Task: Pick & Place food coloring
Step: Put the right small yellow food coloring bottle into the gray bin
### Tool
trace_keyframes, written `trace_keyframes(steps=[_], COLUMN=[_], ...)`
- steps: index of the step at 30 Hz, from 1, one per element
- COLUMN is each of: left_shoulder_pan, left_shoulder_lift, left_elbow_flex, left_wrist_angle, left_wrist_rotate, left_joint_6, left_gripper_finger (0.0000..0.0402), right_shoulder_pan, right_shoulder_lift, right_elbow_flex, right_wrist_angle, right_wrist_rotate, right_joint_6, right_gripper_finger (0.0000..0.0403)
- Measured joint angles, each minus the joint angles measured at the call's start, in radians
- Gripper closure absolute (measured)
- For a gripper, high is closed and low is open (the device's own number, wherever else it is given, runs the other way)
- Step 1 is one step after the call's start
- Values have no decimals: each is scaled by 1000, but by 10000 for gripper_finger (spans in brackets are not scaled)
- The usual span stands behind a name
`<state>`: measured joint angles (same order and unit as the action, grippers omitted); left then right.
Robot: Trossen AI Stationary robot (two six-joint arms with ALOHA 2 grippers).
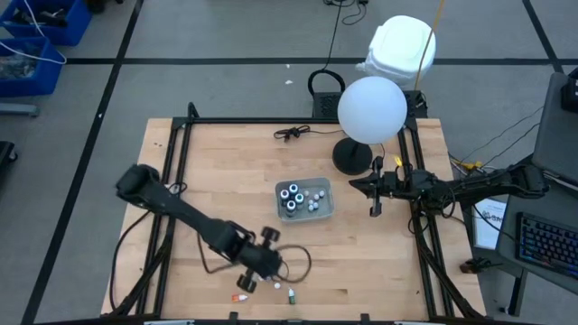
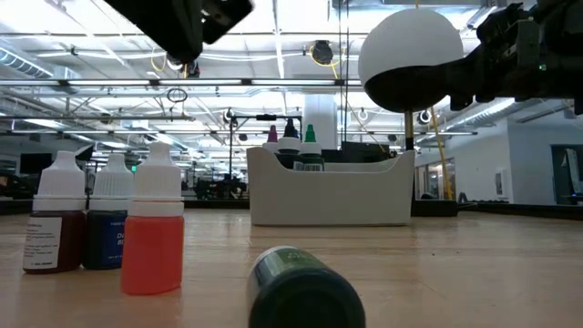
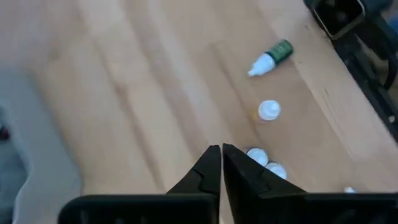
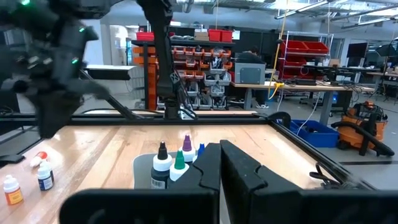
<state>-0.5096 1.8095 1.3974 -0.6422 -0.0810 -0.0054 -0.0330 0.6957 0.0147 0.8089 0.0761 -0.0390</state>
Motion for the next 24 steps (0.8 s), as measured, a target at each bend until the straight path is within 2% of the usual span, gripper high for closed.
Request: trace_keyframes(steps=[6, 9, 13, 18, 24], left_shoulder_pan=[-38, -50, -57, -63, -61], left_shoulder_lift=[130, 180, 220, 237, 236], left_elbow_flex=[111, 168, 226, 227, 216], left_wrist_angle=[1, -4, -16, -16, -11], left_wrist_rotate=[-4, 5, 72, 84, 66], left_joint_6=[98, 72, 25, 0, -7], left_gripper_finger=[330, 300, 257, 219, 202], right_shoulder_pan=[0, 0, 0, 0, 0], right_shoulder_lift=[0, 0, 0, 0, 0], right_elbow_flex=[0, 0, 0, 0, 0], right_wrist_angle=[-6, -14, -44, -50, -46], right_wrist_rotate=[0, 0, 0, 0, 0], right_joint_6=[-1, 0, 0, 0, 0], right_gripper_finger=[403, 403, 403, 403, 403])
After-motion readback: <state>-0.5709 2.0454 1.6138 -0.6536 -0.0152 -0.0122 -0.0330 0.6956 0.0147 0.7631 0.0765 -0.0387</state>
